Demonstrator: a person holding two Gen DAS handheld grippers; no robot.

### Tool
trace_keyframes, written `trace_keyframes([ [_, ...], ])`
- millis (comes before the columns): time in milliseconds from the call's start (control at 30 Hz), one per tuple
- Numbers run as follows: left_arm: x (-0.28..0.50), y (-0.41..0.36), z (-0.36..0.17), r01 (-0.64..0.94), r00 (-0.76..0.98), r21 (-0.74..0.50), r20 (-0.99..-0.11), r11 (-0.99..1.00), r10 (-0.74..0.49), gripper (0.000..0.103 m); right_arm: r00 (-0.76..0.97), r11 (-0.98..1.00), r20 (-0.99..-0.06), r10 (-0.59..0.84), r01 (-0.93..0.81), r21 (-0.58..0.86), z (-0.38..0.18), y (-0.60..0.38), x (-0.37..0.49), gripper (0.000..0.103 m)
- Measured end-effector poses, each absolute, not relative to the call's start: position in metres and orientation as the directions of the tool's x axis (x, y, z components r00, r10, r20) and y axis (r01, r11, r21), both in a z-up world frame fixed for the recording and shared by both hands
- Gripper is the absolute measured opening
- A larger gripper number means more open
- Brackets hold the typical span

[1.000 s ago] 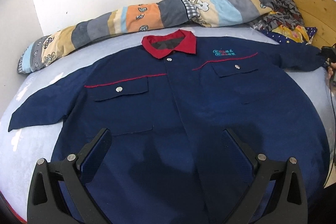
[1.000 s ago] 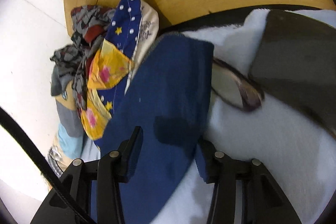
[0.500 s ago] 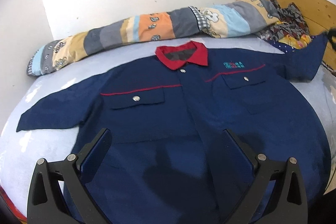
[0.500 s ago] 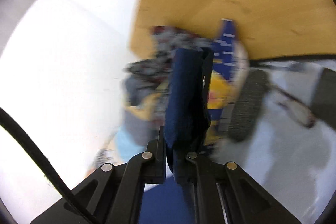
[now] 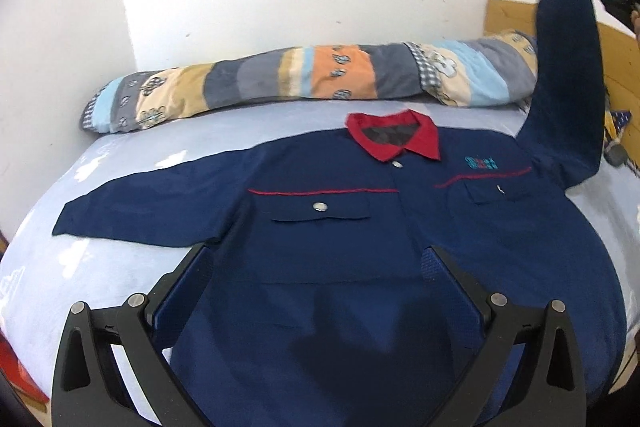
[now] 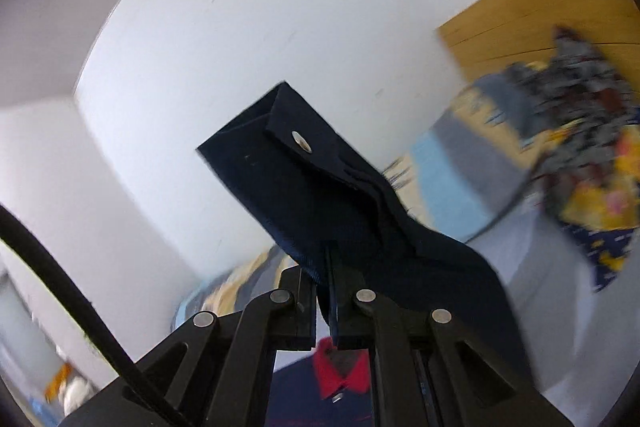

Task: Fold large clothes

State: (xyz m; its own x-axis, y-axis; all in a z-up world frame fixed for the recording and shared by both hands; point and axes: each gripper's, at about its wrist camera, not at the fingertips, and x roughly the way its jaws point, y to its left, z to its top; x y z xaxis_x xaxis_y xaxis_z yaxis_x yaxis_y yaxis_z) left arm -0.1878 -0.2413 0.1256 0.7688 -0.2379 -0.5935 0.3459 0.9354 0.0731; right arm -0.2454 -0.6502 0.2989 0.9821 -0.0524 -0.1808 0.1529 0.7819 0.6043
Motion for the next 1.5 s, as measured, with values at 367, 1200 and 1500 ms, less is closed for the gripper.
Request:
trace_keyframes([
  [367, -0.174, -0.168, 0.141, 0.178, 0.790, -0.039, -0.589, 0.983, -0.167, 0.103, 0.839, 0.897, -0.509, 0.192, 0.060, 0.439, 0.156, -0.415, -0.101, 0.005],
  [1200, -0.173, -0.157, 0.149, 0.162, 0.794, -0.074, -0.583, 0.984, -0.174, 0.103, 0.699, 0.818, -0.708, -0.104, 0.465, 0.339, 0.065, -0.562, -0.182, 0.080],
  [1500, -0.166, -0.164, 0.138, 0.156, 0.777, -0.054, -0.610, 0.986, -0.157, 0.103, 0.570, 0.657, -0.812, -0.127, 0.662, 0.362, 0.020, -0.654, -0.223, 0.079],
])
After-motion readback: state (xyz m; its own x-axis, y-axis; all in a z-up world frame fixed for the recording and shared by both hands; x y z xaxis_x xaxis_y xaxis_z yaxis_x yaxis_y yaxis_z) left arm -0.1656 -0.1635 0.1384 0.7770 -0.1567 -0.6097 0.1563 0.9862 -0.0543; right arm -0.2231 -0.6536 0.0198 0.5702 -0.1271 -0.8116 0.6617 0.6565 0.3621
